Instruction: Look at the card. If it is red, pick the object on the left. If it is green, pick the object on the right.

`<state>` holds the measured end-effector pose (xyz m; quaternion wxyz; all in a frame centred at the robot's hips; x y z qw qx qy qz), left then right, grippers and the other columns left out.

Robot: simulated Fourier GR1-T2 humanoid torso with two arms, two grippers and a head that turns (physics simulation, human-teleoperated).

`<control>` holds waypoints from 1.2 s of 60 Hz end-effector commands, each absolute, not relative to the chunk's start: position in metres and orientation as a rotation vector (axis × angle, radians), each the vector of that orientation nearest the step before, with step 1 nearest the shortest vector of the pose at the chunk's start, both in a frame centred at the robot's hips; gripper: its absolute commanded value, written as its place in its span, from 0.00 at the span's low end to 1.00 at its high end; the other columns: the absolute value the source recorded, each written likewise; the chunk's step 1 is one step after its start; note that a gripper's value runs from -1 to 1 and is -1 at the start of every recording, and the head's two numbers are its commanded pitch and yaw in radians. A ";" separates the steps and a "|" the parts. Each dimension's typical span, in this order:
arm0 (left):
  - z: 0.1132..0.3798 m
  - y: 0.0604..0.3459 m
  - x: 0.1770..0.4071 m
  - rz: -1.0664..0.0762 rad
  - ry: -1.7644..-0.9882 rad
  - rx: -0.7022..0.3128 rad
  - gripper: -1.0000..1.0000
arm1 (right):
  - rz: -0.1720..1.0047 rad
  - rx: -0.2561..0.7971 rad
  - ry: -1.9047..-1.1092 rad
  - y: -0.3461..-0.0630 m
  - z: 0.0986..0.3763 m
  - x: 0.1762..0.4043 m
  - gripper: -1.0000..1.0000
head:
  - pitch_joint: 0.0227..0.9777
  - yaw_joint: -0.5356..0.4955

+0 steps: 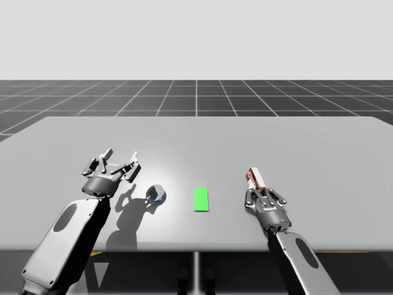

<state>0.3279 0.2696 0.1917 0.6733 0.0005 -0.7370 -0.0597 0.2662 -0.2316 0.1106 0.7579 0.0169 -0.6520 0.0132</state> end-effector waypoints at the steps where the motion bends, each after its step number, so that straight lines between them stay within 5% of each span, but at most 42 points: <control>1: 0.190 0.269 0.329 -0.139 -1.654 0.002 0.00 | -0.038 0.001 -1.374 -0.236 0.098 0.262 1.00 | 0.69 0.12; 16: 0.188 0.268 0.329 -0.142 -1.648 0.002 0.00 | -0.040 0.001 -1.376 -0.237 0.097 0.262 1.00 | 0.48 0.07; 33: 0.188 0.268 0.329 -0.142 -1.648 0.002 0.00 | -0.042 -0.011 -1.411 -0.242 0.114 0.262 1.00 | 0.43 0.07; 72: 0.188 0.268 0.329 -0.142 -1.648 0.002 0.00 | -0.022 -0.123 -1.729 -0.267 0.253 0.284 1.00 | 0.43 0.05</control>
